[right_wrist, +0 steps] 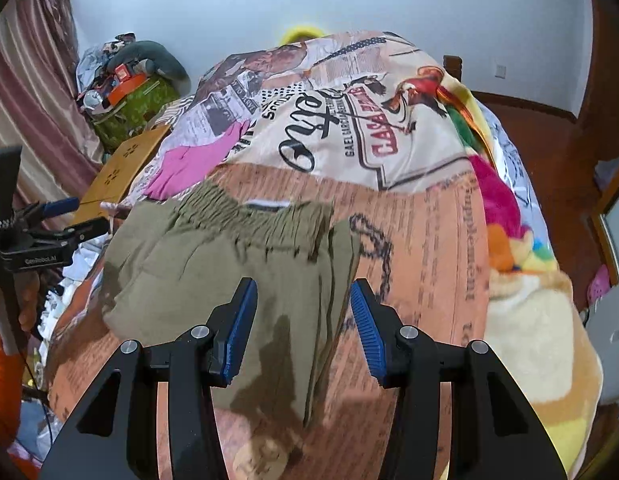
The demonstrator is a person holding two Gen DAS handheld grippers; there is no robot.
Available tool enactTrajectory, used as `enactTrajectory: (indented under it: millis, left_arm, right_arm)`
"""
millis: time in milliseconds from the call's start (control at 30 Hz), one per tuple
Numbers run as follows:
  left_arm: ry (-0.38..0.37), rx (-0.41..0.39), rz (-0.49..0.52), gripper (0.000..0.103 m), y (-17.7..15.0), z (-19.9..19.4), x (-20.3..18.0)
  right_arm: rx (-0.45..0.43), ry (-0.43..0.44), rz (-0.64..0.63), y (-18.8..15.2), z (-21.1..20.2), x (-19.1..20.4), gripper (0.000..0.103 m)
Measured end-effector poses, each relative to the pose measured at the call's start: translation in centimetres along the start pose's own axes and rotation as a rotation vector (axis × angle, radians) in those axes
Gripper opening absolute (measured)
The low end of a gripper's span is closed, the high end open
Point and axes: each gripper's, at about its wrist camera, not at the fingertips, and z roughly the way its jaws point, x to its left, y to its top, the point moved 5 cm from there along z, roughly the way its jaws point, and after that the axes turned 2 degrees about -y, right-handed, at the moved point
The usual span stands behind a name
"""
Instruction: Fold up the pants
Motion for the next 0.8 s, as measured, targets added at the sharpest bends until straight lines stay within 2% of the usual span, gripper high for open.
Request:
enactTrajectory:
  millis: [333,433,500,633,700,733,800]
  left_arm:
    - [-0.067,0.007,0.08,0.098,2.9,3.9,-4.7]
    - [-0.084,0.029,0.086,0.091,2.9,5.1,-5.2]
    - [-0.094,0.056,0.085,0.082,2.7,6.0,-5.4]
    - [-0.126,0.073,0.071,0.077,2.4,7.0,-5.5]
    - [-0.121,0.07,0.08,0.074,2.3,7.3,-5.7]
    - [-0.113,0.067,0.086,0.074,2.3,7.4,-5.7]
    - [-0.105,0.06,0.097,0.074,2.1,7.6,-5.9]
  right_arm:
    - [0.099,0.047,-0.034,1.7,5.2,-0.2,0.045]
    - [0.116,0.074,-0.031,1.9,6.3,-0.1,0.045]
    - [0.119,0.095,-0.008,2.0,6.9,-0.3,0.045]
    - [0.114,0.092,-0.026,2.1,7.5,-0.2,0.045]
    - [0.103,0.1,-0.041,2.0,7.5,0.0,0.041]
    - [0.096,0.095,-0.055,1.9,7.4,0.1,0.032]
    - [0.082,0.068,-0.086,1.8,7.4,0.4,0.029]
